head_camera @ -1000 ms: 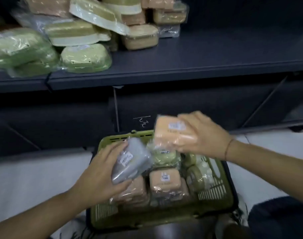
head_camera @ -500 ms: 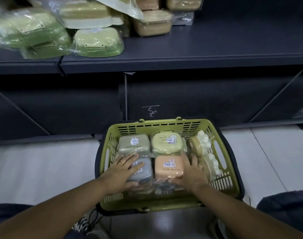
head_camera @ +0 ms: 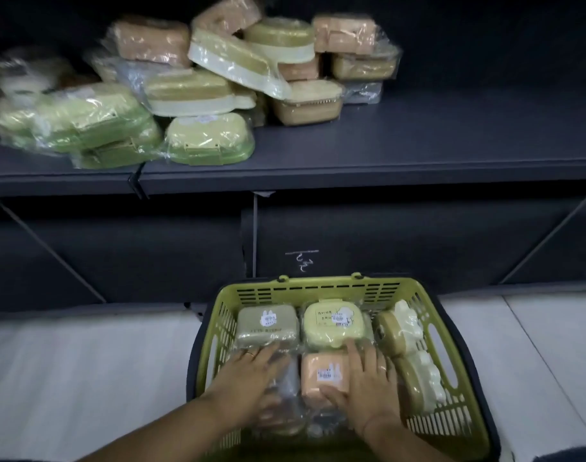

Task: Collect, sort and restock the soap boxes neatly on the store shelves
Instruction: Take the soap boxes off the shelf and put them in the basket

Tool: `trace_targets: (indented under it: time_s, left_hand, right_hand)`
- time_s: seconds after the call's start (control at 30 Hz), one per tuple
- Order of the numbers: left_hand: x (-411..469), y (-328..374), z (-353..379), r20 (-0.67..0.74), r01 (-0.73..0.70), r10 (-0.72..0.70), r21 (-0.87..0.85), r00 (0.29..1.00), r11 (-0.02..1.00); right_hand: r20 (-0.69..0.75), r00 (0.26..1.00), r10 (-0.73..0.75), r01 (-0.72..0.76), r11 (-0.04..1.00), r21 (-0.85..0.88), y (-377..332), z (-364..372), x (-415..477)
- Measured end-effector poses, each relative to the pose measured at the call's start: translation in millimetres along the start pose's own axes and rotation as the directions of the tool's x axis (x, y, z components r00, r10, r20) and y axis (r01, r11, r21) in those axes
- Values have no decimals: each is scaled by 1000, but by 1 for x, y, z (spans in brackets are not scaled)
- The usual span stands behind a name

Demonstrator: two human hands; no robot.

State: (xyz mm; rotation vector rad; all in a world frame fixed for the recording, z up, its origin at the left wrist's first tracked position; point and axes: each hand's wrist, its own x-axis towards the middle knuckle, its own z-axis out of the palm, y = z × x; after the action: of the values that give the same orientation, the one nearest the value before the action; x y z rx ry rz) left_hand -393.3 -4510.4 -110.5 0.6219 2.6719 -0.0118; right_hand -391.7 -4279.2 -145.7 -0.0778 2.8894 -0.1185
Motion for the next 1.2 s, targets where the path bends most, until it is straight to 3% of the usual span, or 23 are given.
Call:
trace_targets:
  time_s: [0.07, 0.1, 0.2, 0.27, 0.3, 0.4, 0.43, 0.53, 0.63, 0.73, 0.87, 1.0, 1.07, 1.2]
  left_hand:
    - [6, -1, -32, -246, -59, 58, 3, 967, 998]
    - [11, -5, -53, -412, -79, 76, 10, 908, 997]
    - [22, -30, -135, -770, -74, 6, -54, 637, 996]
    - [25, -57, -192, -873, -1, -92, -105, 479, 994]
    - [26, -73, -214, -882, 58, -149, -138, 446, 989]
    - [35, -115, -251, -809, 219, -317, -237, 495, 946]
    - [40, -126, -257, -772, 258, -341, -235, 536, 937]
    - [51, -145, -256, -683, 342, -363, -173, 633, 924]
    - [62, -149, -242, -704, 345, -352, -161, 616, 925]
    - [64, -147, -237, -737, 325, -333, -162, 588, 932]
    - [54, -145, -245, -749, 336, -293, -99, 594, 937]
    - [48, -144, -261, -702, 335, -313, -113, 639, 935]
    - [48, -144, -266, -645, 281, -342, -199, 684, 939]
    - [44, -136, -271, -520, 214, -370, -336, 770, 917]
  right_hand:
    - [-46, 998, -46, 50, 995, 88, 0, -16, 4]
    - [-129, 988, -85, 103, 984, 147, -2, -27, 8]
    - [-408, 905, -123, 293, 874, 387, -21, -87, 30]
    - [-576, 810, -110, 450, 747, 490, -36, -141, 52]
    - [-655, 748, -107, 532, 688, 494, -44, -172, 66]
    - [-786, 604, -132, 633, 679, 372, -62, -246, 122]
    - [-779, 609, -153, 615, 712, 340, -66, -265, 145]
    - [-631, 746, -213, 462, 848, 261, -71, -304, 212]
    - [-527, 808, -263, 363, 927, 95, -72, -318, 261]
    - [-458, 846, -274, 333, 942, 52, -74, -323, 284]
    - [-476, 839, -265, 283, 958, -34, -71, -319, 273]
    - [-594, 761, -263, 157, 962, -224, -53, -314, 228]
    - [-614, 754, -231, 168, 973, -159, -39, -313, 209]
    - [-498, 846, -192, 298, 944, 142, -15, -318, 196]
